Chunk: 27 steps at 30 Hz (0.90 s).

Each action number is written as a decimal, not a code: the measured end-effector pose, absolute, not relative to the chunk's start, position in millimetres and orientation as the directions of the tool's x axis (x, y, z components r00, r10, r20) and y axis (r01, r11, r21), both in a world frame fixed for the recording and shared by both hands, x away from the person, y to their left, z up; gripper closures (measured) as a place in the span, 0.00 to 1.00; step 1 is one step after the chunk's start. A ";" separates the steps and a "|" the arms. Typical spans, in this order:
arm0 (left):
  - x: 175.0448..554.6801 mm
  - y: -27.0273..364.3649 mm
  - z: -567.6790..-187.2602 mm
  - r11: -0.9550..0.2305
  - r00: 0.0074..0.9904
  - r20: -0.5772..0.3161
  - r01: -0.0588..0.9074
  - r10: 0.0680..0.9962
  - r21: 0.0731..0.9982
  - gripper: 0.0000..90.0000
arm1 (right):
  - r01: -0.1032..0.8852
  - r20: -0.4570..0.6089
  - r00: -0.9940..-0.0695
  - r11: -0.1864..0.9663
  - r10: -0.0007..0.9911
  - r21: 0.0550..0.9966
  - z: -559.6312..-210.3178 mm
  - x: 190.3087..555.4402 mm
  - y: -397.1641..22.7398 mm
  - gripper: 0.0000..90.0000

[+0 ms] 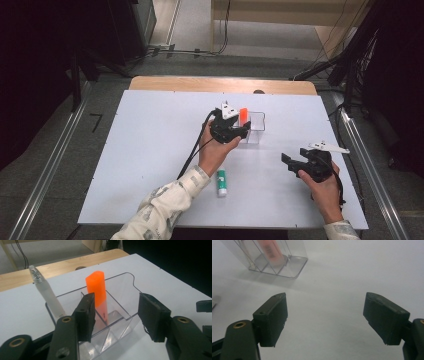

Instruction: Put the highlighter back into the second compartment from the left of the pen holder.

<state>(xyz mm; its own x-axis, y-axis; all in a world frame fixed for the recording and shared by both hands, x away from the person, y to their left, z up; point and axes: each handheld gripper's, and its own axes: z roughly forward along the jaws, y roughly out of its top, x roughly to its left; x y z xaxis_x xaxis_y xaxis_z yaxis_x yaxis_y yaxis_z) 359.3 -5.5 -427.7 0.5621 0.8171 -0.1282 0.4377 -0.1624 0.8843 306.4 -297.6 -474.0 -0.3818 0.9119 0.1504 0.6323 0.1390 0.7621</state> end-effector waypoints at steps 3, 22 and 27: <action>355.3 -1.1 -426.4 -0.153 0.561 -0.138 0.441 0.816 0.884 0.50 | 0.632 0.150 -0.382 0.139 0.912 0.763 -474.1 306.1 -297.0 0.20; 318.8 37.5 -434.5 -0.174 0.523 -0.104 0.456 0.846 0.873 0.31 | 0.632 0.148 -0.384 0.142 0.911 0.761 -474.2 304.3 -293.6 0.20; 313.2 56.5 -446.5 -0.179 0.472 -0.079 0.477 0.878 0.860 0.24 | 0.630 0.145 -0.384 0.145 0.912 0.763 -474.3 303.7 -293.2 0.20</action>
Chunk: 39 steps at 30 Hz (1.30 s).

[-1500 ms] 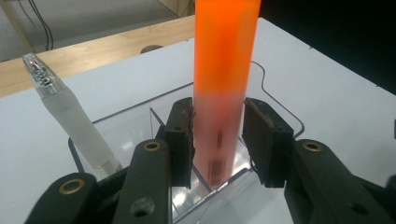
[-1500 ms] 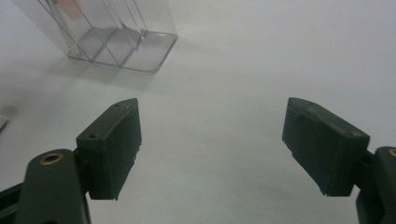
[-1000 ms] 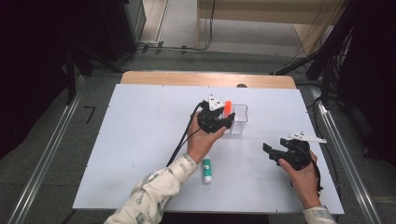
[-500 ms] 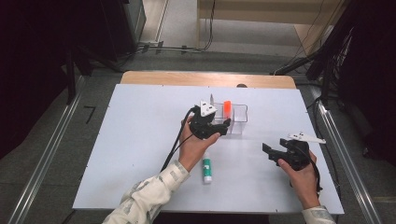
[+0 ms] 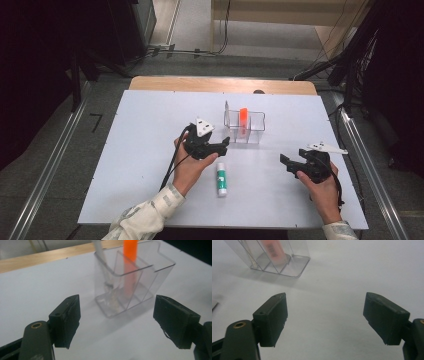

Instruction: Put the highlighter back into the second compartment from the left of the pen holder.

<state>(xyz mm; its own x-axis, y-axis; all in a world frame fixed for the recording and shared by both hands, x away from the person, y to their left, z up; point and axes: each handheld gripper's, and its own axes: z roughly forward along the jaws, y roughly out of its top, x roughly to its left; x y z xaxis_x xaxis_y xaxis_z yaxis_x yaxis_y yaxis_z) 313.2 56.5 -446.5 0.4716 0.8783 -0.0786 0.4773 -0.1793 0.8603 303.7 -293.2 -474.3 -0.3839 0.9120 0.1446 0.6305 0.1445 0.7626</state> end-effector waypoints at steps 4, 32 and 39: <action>309.5 74.1 -456.4 -0.153 0.434 -0.093 0.499 0.896 0.853 0.24 | 0.630 0.144 -0.385 0.146 0.912 0.763 -474.4 303.3 -291.9 0.20; 280.8 142.6 -485.9 -0.052 0.310 -0.153 0.563 0.938 0.825 0.24 | 0.633 0.146 -0.406 0.163 0.902 0.757 -475.7 296.1 -281.6 0.20; 280.5 140.7 -487.3 -0.054 0.313 -0.156 0.569 0.937 0.821 0.24 | 0.634 0.147 -0.409 0.165 0.901 0.755 -476.3 296.0 -280.5 0.20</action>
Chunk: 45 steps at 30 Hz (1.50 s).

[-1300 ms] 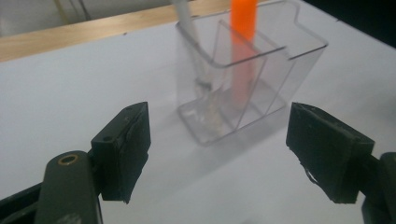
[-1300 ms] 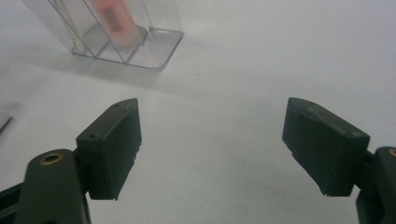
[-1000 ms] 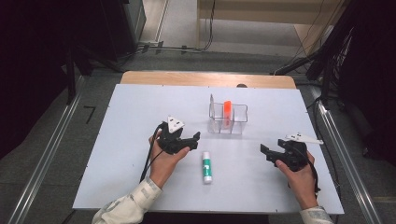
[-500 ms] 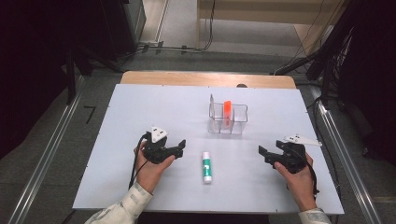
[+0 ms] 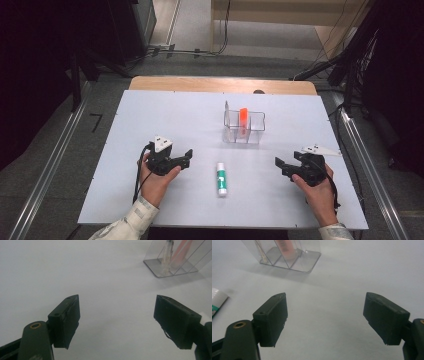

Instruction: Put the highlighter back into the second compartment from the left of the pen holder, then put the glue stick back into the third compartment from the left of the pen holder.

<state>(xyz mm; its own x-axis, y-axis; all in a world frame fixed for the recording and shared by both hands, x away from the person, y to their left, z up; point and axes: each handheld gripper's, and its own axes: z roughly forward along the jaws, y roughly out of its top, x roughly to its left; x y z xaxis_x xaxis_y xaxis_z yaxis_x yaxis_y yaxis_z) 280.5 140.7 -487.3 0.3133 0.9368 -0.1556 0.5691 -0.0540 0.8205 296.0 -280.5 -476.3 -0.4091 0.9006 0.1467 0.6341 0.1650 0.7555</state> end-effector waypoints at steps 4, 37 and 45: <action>280.4 140.4 -487.1 -0.050 0.313 -0.159 0.568 0.936 0.821 0.24 | 0.634 0.148 -0.408 0.162 0.901 0.756 -475.9 295.4 -280.8 0.20; 286.7 152.3 -492.7 -0.005 0.265 -0.188 0.590 0.946 0.808 0.24 | 0.613 0.140 -0.517 0.252 0.844 0.748 -477.0 282.4 -225.4 0.20; 287.0 152.1 -493.5 -0.007 0.267 -0.188 0.593 0.945 0.805 0.24 | 0.608 0.141 -0.548 0.277 0.824 0.744 -480.0 278.9 -208.1 0.20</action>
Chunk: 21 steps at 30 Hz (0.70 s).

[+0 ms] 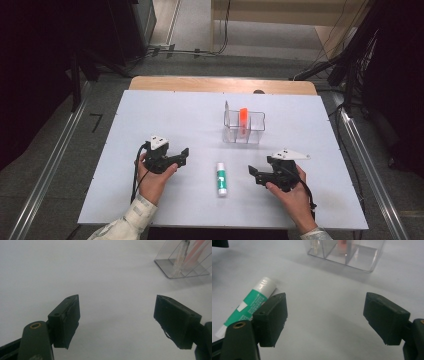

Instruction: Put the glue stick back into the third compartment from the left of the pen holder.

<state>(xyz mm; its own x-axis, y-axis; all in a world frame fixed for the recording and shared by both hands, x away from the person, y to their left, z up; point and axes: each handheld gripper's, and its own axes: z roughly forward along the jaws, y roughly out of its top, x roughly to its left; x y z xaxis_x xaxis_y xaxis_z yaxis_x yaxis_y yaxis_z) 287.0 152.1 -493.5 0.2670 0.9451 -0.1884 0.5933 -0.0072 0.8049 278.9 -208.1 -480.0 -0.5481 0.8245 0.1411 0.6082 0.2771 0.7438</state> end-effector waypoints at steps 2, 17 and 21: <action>287.1 152.3 -493.5 -0.007 0.267 -0.189 0.594 0.945 0.805 0.24 | 0.606 0.141 -0.558 0.285 0.818 0.742 -480.5 277.9 -203.6 0.20; 286.6 152.3 -493.6 -0.005 0.267 -0.190 0.592 0.945 0.806 0.24 | 0.602 0.139 -0.599 0.329 0.789 0.728 -485.9 270.5 -169.3 0.20; 286.8 152.3 -493.7 -0.006 0.268 -0.190 0.593 0.944 0.805 0.24 | 0.605 0.141 -0.598 0.328 0.789 0.726 -487.3 269.7 -164.6 0.20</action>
<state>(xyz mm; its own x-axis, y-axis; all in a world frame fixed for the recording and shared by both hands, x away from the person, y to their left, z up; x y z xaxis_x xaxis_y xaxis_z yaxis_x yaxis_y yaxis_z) 286.8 152.3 -493.7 0.2680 0.9444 -0.1905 0.5929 -0.0059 0.8052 269.7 -164.6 -487.3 -0.5977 0.7892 0.1408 0.6047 0.3285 0.7256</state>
